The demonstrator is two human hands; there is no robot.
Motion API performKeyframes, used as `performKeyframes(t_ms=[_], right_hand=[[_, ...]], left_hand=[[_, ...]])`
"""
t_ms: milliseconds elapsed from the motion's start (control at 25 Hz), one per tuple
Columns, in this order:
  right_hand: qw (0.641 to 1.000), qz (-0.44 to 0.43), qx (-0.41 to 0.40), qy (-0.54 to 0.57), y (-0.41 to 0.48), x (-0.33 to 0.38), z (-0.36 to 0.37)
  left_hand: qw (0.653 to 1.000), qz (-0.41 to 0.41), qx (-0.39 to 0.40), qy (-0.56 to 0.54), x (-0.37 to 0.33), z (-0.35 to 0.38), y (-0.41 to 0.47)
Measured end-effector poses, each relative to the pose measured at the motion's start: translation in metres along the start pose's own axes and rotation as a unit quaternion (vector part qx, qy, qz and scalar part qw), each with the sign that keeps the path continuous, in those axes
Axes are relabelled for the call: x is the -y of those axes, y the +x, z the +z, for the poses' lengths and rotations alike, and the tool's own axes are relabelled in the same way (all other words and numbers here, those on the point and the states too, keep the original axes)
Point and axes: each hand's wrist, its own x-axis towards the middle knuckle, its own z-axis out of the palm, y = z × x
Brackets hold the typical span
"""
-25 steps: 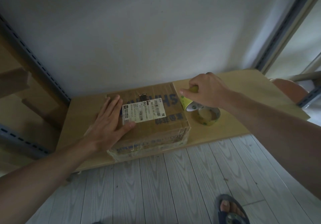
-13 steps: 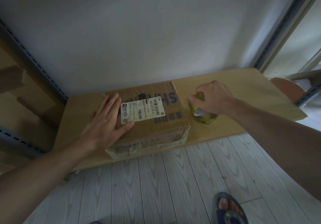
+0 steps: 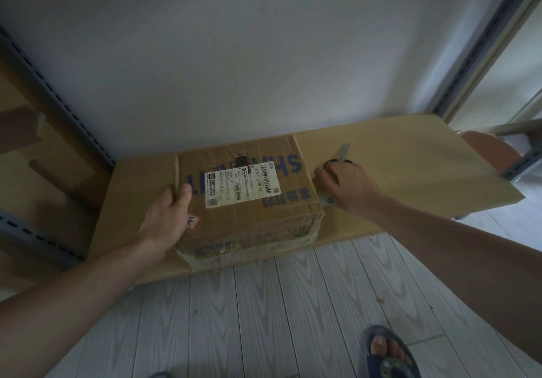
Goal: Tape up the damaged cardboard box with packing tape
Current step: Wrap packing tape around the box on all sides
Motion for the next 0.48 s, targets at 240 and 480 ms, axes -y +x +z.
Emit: performKeyframes(t_ms=[240,480], right_hand=[[0.973,0.002,-0.151,0.174,0.013,0.060,-0.046],[0.866,0.091,-0.255,0.420,0.042,0.108,-0.076]], left_hand=[[0.955,-0.150,-0.061,-0.250,0.021,-0.013,0.001],[0.985,-0.084,-0.069,-0.131,0.010,0.013,0.024]])
